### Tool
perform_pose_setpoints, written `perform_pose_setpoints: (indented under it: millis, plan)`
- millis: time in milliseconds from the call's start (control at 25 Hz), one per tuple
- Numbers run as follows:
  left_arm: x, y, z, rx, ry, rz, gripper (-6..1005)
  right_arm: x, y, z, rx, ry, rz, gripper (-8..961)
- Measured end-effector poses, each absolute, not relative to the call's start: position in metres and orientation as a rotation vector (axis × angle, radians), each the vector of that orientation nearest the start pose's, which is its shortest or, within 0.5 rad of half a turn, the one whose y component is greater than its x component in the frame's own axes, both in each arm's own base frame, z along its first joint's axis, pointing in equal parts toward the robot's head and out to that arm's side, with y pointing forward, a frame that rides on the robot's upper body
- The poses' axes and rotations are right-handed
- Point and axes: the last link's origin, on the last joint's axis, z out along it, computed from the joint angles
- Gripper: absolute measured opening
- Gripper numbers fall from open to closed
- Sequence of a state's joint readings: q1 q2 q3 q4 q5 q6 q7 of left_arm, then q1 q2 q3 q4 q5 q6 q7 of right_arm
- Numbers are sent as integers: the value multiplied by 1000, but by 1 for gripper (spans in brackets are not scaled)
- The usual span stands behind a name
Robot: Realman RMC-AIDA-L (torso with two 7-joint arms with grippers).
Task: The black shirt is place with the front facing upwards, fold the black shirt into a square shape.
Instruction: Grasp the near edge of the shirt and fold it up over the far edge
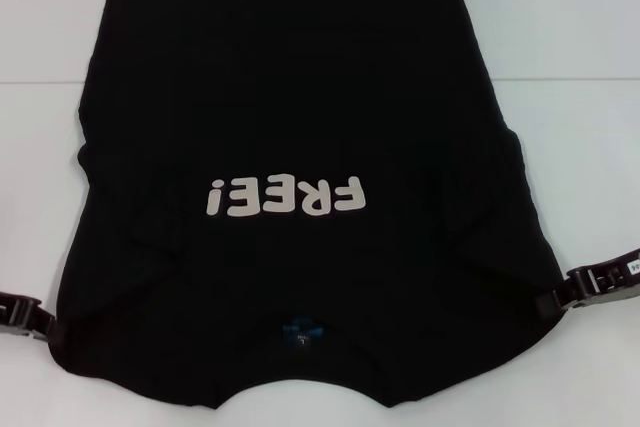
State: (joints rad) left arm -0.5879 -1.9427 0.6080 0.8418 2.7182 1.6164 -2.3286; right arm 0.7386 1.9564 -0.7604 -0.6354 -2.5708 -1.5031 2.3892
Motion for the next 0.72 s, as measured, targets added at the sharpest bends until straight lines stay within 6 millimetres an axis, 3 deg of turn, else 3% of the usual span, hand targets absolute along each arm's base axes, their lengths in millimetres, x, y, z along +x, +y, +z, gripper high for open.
perform_pose_setpoints:
  millis: [400,720]
  plan:
    - [-332,320,83,-2311,-1785,233,48,283,355,47,-2527,1685,-158,40]
    - [-317,287,78,-2543,-1926,474,47,289,317,58,-2773,1662,-231,39]
